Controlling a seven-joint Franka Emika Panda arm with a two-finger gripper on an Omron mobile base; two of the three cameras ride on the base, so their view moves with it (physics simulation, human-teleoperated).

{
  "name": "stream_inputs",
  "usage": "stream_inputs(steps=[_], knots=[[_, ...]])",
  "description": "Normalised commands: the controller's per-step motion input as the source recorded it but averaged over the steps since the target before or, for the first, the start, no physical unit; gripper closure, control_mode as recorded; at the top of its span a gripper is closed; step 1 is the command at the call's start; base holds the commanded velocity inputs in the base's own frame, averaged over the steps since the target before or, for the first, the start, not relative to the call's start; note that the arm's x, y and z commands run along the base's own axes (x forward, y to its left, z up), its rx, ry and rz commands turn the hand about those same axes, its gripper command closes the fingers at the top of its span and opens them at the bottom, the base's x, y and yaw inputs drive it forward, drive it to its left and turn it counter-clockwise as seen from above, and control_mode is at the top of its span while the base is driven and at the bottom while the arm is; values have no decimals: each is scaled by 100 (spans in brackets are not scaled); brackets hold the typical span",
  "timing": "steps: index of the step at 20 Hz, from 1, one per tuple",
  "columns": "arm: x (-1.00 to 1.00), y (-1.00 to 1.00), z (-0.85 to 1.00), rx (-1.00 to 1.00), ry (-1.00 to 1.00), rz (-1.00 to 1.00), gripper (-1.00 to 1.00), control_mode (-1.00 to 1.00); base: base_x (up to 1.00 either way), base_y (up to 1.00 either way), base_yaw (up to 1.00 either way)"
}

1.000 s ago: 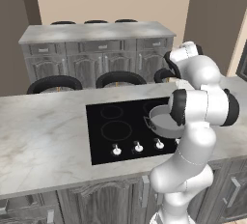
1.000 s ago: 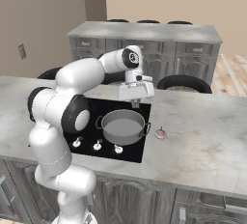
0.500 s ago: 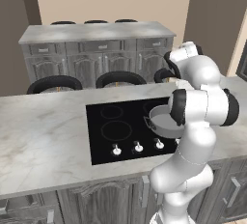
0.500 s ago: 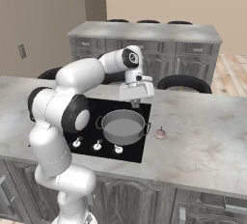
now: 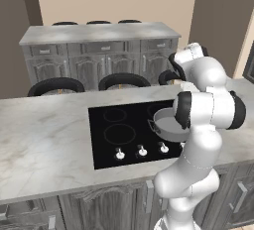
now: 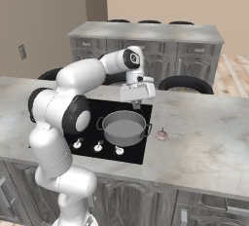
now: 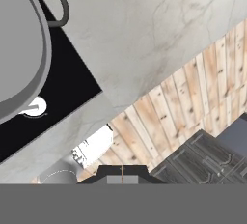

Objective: Turn on the burner for the pot on the stove. Wait thirty seconds for the pot to heat up. Then add the garlic to the pot.

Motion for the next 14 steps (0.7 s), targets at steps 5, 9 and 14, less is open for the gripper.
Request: stream_inputs(steps=[5, 9, 14], knots=[[0, 0, 0, 0, 0, 0, 100, -100, 0, 0, 0], [0, 0, 0, 0, 0, 0, 100, -100, 0, 0, 0], [0, 0, 0, 0, 0, 0, 100, -100, 0, 0, 0]])
